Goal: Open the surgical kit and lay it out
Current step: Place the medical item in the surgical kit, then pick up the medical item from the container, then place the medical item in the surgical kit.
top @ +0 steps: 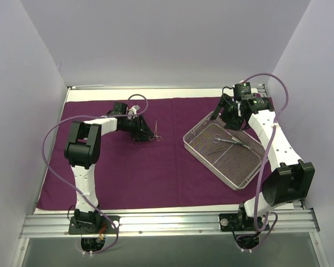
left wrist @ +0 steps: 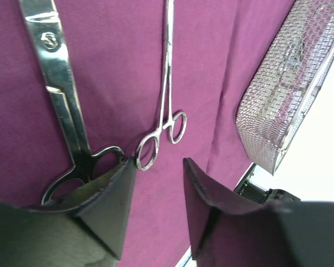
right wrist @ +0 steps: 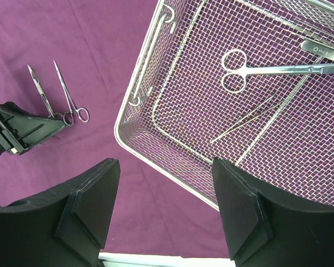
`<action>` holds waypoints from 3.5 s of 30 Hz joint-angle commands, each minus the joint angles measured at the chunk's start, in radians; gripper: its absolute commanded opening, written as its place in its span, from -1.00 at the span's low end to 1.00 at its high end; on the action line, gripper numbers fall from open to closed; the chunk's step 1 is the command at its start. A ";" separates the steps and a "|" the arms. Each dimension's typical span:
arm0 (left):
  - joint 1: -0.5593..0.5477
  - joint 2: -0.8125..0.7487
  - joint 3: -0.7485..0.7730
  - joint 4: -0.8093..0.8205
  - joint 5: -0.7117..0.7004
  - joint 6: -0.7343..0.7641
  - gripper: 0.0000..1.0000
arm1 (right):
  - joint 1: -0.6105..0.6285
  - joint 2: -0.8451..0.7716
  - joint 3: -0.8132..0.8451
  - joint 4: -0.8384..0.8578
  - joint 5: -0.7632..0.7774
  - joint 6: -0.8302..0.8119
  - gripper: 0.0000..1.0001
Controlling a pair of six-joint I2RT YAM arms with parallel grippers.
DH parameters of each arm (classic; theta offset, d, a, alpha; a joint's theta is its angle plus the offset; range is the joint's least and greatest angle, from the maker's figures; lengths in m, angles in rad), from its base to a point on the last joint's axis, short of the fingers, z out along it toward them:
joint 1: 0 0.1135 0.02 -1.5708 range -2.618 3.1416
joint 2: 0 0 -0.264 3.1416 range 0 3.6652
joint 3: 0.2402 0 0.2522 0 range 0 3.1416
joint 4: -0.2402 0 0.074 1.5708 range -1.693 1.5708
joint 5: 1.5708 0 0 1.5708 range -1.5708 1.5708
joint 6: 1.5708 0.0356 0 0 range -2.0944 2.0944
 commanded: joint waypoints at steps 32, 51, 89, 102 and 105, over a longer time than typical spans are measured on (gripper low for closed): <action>-0.013 -0.273 0.208 -0.515 -0.479 0.307 0.16 | -0.071 0.092 -0.250 0.056 0.374 0.266 0.09; -0.046 -0.435 0.029 -0.509 -0.567 0.312 0.24 | -0.024 0.327 -0.132 0.032 0.615 0.578 0.22; -0.159 -0.503 0.124 -0.260 0.051 0.128 0.41 | 0.091 -0.104 -0.215 0.151 0.344 0.117 -1.00; -0.343 -0.429 0.164 -0.130 0.108 -0.046 0.38 | 0.307 -0.129 -0.041 0.141 0.144 -0.096 -1.00; -0.363 -0.423 0.155 -0.110 0.093 -0.067 0.38 | 0.329 -0.113 -0.009 0.132 0.135 -0.094 -1.00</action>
